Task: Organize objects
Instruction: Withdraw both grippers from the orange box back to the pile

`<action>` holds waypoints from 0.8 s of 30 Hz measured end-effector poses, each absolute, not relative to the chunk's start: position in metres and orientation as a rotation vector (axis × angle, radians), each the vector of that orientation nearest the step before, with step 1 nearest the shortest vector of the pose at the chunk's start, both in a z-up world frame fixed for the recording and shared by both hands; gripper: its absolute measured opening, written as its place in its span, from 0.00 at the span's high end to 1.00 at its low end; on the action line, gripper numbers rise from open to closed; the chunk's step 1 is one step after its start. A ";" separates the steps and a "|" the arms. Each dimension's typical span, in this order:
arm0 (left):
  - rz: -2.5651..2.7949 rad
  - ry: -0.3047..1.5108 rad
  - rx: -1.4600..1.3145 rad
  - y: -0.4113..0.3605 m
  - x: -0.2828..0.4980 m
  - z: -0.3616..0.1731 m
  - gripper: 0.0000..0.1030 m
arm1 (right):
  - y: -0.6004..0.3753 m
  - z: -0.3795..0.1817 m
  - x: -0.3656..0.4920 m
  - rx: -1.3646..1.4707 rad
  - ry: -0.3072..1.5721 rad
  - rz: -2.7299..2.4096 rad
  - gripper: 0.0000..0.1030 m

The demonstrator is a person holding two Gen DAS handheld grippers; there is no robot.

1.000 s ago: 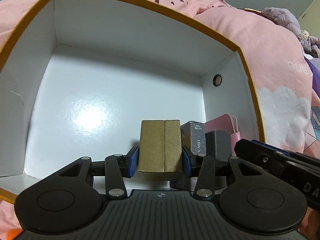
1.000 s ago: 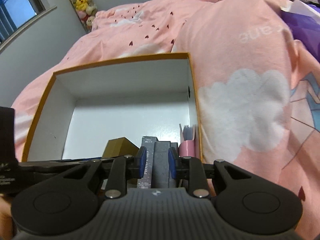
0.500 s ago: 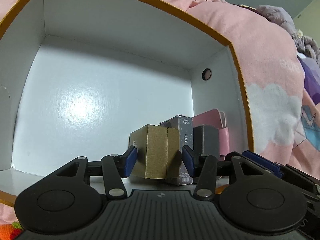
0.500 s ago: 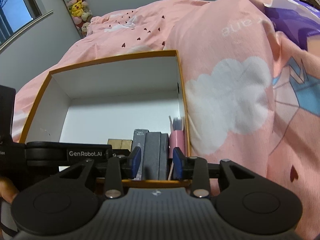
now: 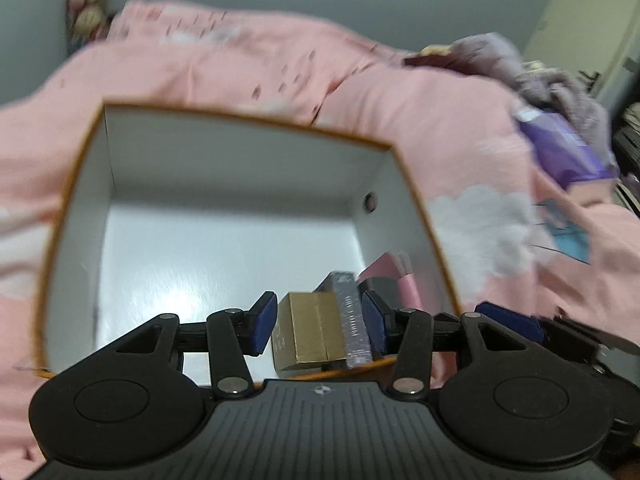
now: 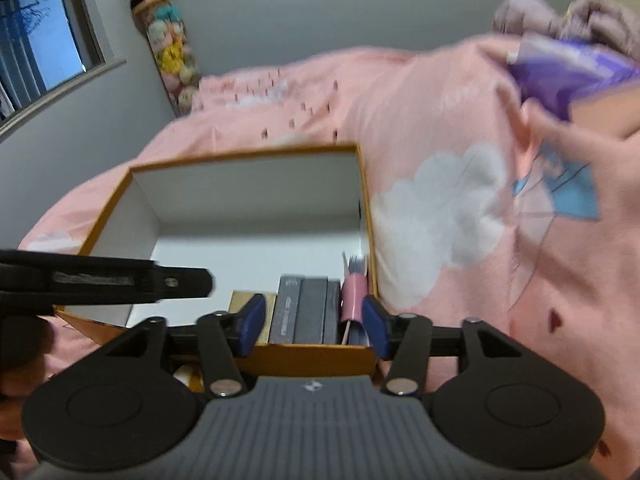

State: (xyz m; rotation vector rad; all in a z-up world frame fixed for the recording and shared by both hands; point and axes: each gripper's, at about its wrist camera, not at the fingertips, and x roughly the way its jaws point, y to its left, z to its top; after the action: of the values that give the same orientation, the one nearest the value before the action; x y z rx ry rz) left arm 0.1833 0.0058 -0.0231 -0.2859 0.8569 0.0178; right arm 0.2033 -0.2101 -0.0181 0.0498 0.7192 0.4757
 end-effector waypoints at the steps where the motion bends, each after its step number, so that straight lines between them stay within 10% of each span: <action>1: 0.009 0.832 -0.269 0.005 0.175 -0.016 0.47 | -0.212 -0.015 0.193 0.040 0.670 0.472 0.37; 16: -0.030 0.864 -0.299 0.039 0.065 0.006 0.47 | -0.218 -0.010 0.101 0.037 0.701 0.569 0.19; 24: -0.042 0.946 -0.397 0.035 0.032 -0.025 0.48 | -0.187 -0.043 0.075 -0.076 0.834 0.614 0.48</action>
State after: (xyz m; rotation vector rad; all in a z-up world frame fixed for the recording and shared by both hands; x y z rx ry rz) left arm 0.0318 0.0347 -0.0254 -0.3968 0.9456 -0.0417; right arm 0.0750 -0.1872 -0.0429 -0.0762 0.8339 0.6140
